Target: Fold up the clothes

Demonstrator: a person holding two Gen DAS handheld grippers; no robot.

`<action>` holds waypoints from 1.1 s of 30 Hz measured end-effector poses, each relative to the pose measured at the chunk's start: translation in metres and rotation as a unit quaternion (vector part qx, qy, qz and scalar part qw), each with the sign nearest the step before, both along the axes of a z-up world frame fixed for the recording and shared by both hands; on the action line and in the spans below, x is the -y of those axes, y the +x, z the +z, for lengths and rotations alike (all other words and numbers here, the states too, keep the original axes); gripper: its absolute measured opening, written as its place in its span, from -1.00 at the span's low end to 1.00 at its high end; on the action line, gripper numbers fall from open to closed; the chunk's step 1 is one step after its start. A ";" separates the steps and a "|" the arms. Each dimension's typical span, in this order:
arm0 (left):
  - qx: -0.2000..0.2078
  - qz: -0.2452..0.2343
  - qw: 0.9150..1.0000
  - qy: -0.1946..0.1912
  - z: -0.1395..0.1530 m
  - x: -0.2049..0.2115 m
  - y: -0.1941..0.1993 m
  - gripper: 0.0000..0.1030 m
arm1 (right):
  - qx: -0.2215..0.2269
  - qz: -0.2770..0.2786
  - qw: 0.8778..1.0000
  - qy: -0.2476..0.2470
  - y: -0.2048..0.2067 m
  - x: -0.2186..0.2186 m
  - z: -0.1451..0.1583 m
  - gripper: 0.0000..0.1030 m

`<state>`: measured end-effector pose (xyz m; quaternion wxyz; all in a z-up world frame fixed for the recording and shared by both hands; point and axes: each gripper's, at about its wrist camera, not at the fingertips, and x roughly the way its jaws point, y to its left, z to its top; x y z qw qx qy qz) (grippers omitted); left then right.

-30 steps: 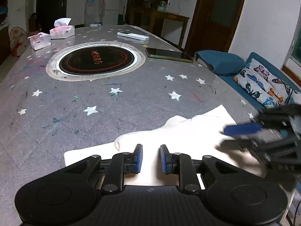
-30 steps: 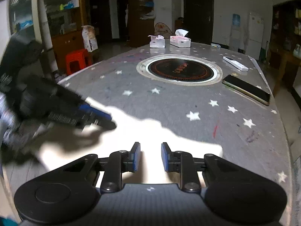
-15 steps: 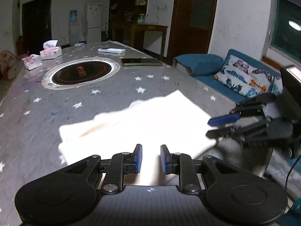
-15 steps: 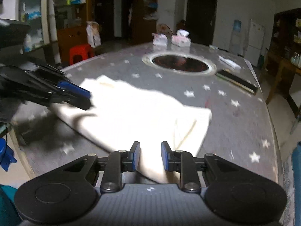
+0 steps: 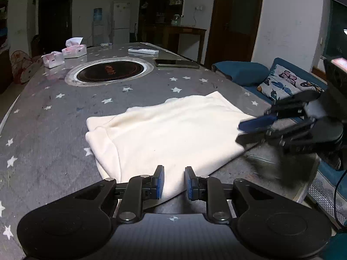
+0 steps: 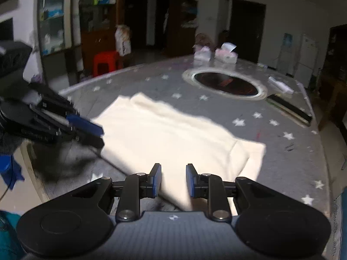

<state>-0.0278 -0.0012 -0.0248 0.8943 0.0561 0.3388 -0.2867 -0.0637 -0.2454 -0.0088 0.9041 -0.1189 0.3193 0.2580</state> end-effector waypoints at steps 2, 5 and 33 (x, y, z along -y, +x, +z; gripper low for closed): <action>-0.003 0.004 1.000 -0.006 -0.001 -0.002 0.000 -0.55 | -0.010 -0.002 1.000 -0.006 0.003 -0.002 -0.007 -0.55; 0.003 0.000 1.000 -0.006 0.005 0.000 -0.003 -0.51 | -0.003 0.002 1.000 -0.009 -0.001 -0.003 0.000 -0.55; -0.013 -0.007 1.000 -0.007 -0.001 0.014 0.008 -0.39 | -0.025 -0.045 0.998 0.030 0.055 0.010 0.000 -0.50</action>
